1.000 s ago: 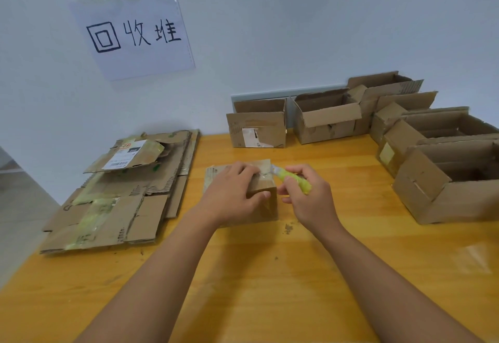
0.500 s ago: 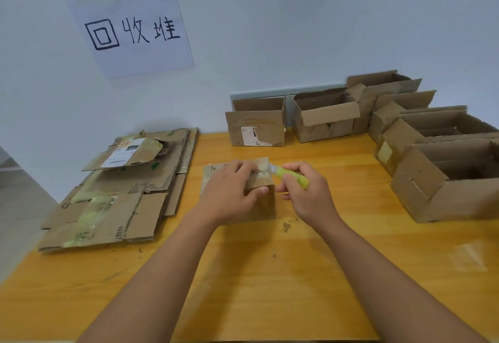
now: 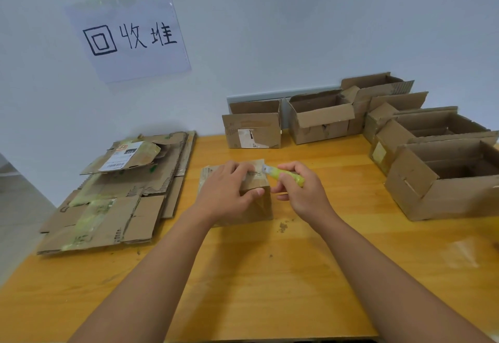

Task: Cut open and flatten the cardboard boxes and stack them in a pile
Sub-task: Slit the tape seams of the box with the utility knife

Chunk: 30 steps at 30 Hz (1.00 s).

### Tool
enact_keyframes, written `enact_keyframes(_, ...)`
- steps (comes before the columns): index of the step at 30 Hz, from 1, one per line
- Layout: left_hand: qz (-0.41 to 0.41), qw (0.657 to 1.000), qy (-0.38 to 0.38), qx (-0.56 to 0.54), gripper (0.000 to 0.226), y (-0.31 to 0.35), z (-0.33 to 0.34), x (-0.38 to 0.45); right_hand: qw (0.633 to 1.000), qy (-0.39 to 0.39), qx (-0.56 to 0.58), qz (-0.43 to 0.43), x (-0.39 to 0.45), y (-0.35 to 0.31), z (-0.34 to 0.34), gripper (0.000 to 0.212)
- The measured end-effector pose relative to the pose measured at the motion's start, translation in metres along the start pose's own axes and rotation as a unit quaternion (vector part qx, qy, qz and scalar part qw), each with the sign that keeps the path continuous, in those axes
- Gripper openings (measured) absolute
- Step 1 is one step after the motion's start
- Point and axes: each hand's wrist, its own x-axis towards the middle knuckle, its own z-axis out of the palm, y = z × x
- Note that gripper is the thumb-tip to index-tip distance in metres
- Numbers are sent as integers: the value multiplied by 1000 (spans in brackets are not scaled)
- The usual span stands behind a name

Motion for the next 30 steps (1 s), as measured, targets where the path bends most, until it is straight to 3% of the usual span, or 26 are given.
enact_keyframes(7,-1,1000,-2,-4,51,0,0,0,995,1,82,53,3,-2,-2,18)
enact_keyframes(19,-4,1000,-3,-10,54,0,-1,0,996,-31,62,58,7,-5,-7,19)
enact_keyframes(30,-6,1000,-3,-15,54,0,0,0,986,3,148,77,-8,0,-11,16)
